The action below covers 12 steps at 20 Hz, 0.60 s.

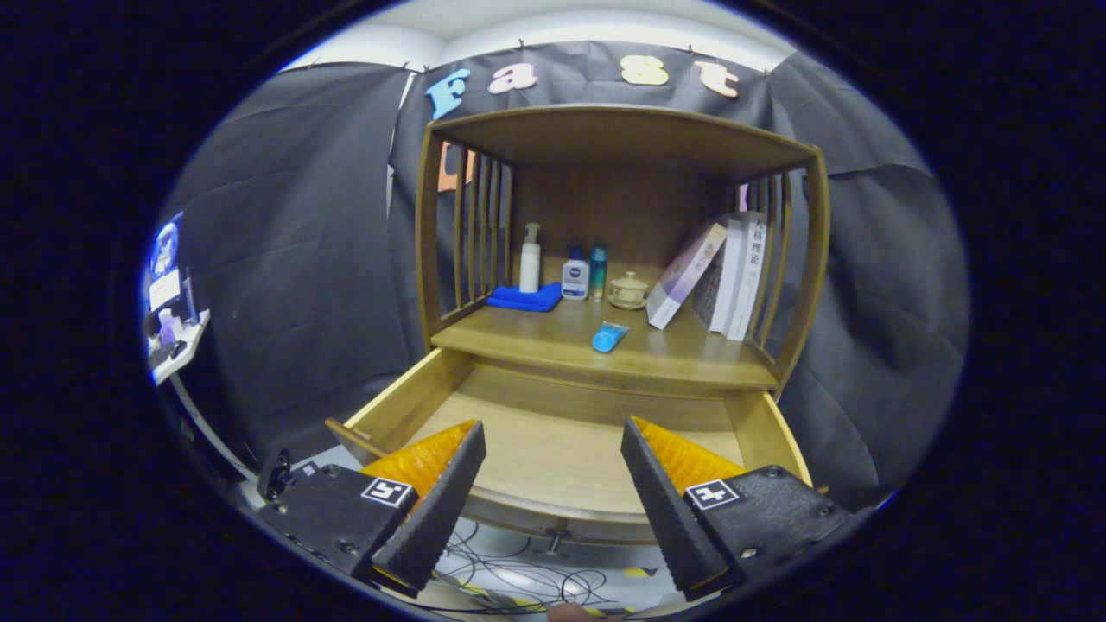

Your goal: Pull open the drawer, take out the items inside it, and place them on the countertop above the cabinet.

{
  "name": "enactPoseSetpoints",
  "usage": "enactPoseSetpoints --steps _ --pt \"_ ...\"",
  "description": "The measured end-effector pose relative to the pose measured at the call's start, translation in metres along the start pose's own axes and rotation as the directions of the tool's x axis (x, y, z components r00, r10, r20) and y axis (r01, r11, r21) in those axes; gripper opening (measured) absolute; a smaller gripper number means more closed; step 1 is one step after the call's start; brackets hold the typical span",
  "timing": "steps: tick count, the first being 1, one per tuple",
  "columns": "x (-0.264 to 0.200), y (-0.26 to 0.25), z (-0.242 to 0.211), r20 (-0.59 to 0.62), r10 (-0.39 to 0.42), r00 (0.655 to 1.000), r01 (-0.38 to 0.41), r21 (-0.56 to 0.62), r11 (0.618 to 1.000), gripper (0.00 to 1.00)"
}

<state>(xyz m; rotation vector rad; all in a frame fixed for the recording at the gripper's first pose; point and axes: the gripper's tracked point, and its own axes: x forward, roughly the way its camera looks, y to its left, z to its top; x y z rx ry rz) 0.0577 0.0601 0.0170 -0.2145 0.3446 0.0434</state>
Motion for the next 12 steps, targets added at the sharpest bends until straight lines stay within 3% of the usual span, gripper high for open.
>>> enactPoseSetpoints --steps 12 --pt "-0.001 -0.002 -0.085 0.090 -0.067 0.994 0.065 0.027 0.998 1.00"
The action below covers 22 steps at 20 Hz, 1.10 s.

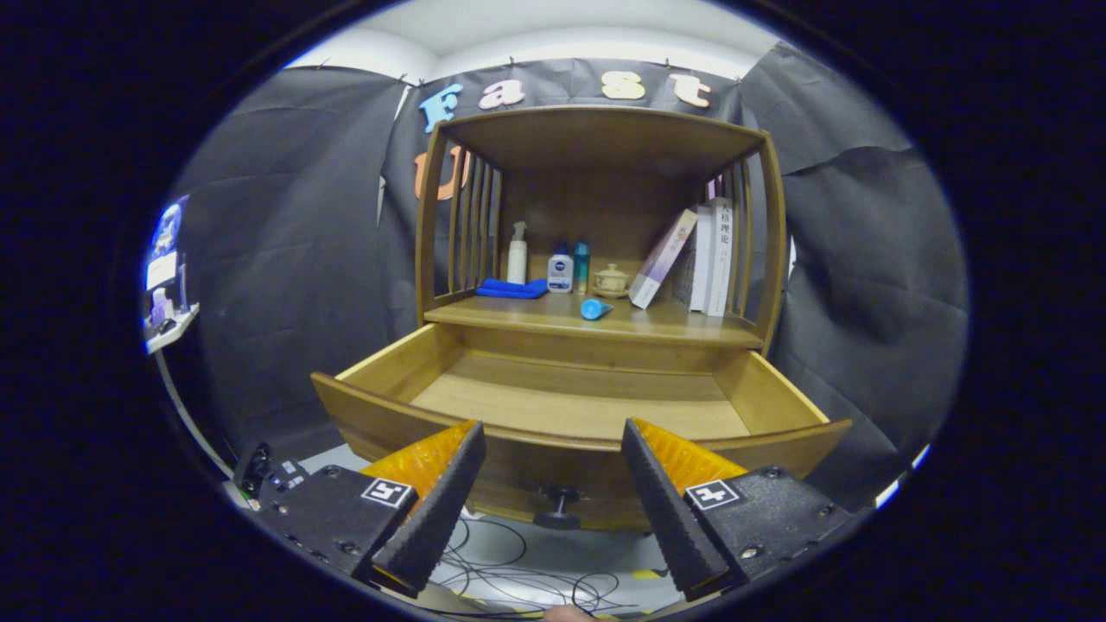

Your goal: Pull open the drawer, take out the items inside it, and place them on the countertop above the cabinet.

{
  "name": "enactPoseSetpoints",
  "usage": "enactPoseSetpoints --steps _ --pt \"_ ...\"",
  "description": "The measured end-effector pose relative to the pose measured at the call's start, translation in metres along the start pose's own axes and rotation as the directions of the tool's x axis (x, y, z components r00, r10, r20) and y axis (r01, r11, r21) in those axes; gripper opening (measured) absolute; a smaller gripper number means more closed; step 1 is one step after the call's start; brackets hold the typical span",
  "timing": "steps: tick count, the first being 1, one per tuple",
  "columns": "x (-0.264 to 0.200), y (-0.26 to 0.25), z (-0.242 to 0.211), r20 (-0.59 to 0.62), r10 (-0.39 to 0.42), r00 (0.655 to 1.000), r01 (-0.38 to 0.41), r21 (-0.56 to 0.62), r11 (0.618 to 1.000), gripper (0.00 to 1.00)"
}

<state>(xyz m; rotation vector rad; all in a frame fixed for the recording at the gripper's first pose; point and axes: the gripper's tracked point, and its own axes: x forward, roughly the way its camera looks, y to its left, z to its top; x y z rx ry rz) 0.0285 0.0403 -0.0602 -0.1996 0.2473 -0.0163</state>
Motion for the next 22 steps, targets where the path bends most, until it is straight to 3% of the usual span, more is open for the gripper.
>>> enactPoseSetpoints --steps 10,22 --pt "0.025 -0.006 -0.064 -0.059 -0.048 0.997 0.051 0.055 0.997 1.00" --pt "0.045 -0.006 -0.068 -0.046 -0.148 0.988 0.152 0.086 0.985 1.00"
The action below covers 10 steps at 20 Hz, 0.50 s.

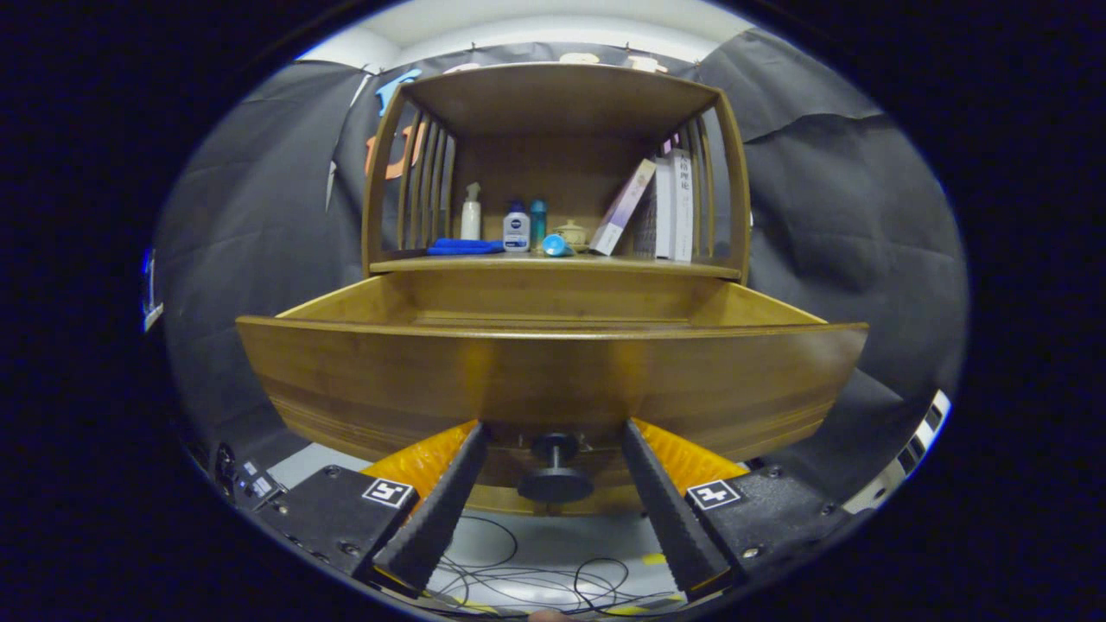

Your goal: Pull open the drawer, take out the items inside it, and place them on the countertop above the cabinet.

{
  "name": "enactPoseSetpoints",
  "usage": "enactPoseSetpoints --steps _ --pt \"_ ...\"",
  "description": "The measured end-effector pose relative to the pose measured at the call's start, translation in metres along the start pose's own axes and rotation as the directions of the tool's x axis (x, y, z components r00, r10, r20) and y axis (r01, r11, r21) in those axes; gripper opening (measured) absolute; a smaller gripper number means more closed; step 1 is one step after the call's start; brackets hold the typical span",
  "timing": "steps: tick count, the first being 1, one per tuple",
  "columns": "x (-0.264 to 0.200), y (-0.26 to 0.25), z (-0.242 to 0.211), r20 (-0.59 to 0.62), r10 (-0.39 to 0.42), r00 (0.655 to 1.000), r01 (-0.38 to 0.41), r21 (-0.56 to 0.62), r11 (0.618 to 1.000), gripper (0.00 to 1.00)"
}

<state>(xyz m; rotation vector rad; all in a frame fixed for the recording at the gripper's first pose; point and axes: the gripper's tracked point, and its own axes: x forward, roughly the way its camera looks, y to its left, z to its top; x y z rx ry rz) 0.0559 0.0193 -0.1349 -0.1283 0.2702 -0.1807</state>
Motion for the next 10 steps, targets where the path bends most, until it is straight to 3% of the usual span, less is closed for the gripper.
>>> enactPoseSetpoints --steps 10 --pt "0.0081 -0.0011 0.0046 0.011 0.006 1.000 -0.006 -0.024 1.000 1.00"
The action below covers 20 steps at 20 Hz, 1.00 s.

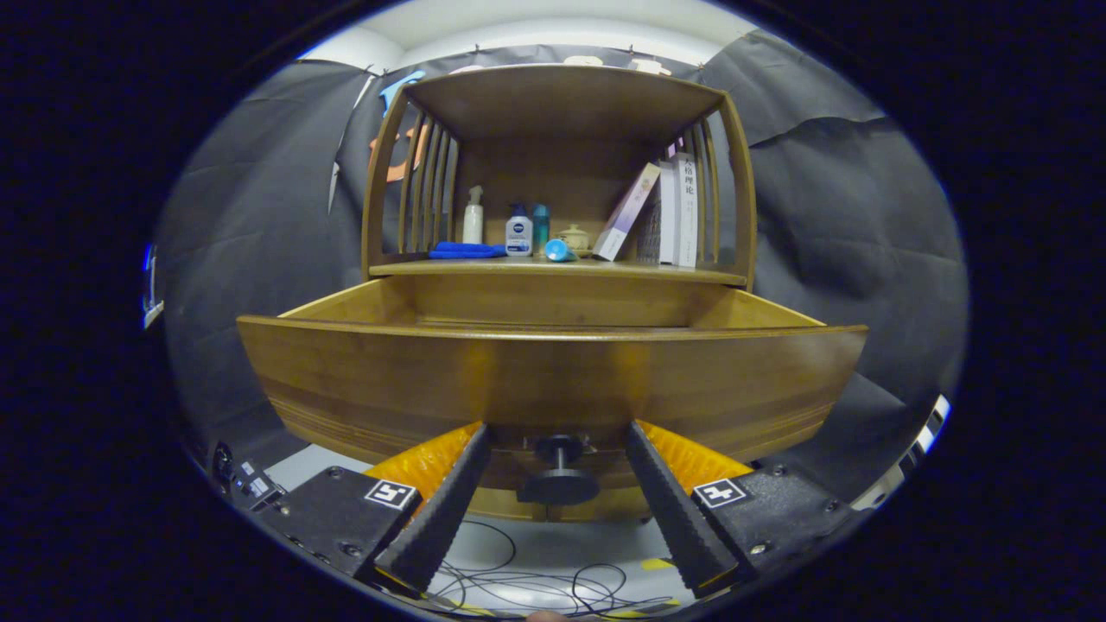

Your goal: Pull open the drawer, take out the items inside it, and place them on the countertop above the cabinet.

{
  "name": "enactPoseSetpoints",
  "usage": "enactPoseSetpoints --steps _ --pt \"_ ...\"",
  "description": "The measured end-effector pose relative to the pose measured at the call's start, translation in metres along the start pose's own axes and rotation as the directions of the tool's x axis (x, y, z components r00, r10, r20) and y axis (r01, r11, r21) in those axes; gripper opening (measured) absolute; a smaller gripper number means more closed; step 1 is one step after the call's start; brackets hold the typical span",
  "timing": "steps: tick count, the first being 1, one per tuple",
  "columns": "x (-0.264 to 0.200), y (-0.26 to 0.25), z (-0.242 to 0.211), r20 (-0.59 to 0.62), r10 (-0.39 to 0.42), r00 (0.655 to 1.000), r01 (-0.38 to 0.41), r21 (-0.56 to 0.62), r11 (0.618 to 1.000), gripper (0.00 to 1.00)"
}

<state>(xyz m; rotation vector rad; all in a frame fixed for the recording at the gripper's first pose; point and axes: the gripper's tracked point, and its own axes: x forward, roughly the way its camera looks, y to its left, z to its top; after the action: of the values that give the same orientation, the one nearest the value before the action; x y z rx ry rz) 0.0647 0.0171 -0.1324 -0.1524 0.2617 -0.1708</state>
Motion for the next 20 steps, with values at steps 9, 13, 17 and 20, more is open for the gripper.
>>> enactPoseSetpoints --steps 9,13,17,20 --pt "0.028 0.002 0.015 -0.023 0.005 1.000 -0.005 0.005 1.000 1.00" --pt "0.049 0.003 0.026 -0.036 0.027 0.999 -0.027 0.015 1.000 1.00" --pt "0.067 0.004 0.038 -0.033 0.031 0.999 -0.031 0.021 0.999 1.00" --pt "0.070 0.000 0.039 -0.050 0.026 0.998 -0.026 0.008 1.000 1.00"
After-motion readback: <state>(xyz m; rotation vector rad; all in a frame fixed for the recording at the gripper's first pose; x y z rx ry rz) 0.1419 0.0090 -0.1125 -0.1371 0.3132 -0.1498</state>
